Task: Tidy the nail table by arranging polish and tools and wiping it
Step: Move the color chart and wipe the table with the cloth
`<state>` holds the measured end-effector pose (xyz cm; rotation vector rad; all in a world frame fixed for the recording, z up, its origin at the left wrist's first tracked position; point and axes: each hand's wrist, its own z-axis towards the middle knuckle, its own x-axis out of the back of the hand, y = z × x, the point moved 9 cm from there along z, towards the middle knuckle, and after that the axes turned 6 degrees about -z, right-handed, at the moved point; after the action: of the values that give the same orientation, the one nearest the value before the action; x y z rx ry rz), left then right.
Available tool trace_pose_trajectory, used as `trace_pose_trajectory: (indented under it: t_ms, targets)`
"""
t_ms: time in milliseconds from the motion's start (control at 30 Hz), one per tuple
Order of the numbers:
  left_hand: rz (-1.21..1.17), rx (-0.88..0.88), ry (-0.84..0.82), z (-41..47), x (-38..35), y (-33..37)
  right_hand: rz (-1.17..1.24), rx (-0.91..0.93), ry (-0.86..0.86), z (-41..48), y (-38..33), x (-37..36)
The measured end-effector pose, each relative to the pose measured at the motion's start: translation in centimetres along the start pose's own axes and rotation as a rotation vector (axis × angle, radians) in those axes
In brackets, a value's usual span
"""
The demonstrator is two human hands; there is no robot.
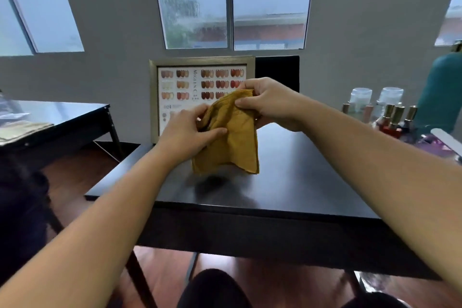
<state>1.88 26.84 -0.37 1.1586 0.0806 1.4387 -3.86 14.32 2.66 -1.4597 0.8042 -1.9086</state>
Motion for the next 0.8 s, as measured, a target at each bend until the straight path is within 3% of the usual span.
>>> trace_pose_trajectory:
  t_ms: [200, 367, 567, 633, 700, 800]
  targets:
    - [0.047, 0.14, -0.185, -0.6, 6.5, -3.1, 0.124, -0.004, -0.163, 2.7, -1.2, -4.1]
    - [0.132, 0.211, -0.257, -0.8, 11.4, -5.9, 0.083, 0.019, -0.21, 5.6, -2.3, -7.3]
    - [0.285, 0.129, 0.109, -0.1, 16.4, -8.9, -0.049, 0.167, -0.07, 8.5, -4.1, -10.1]
    - [0.268, 0.126, 0.145, -1.2, 16.1, -10.1, -0.127, 0.247, -0.081, 8.0, -4.0, -11.7]
    - [0.248, 0.186, 0.052, -2.9, 14.7, -12.4, -0.25, 0.28, -0.185, 6.6, -2.8, -14.3]
    - [0.234, 0.344, -0.217, -6.0, 11.9, -15.9, -0.426, 0.305, -0.393, 3.8, -0.7, -18.4]
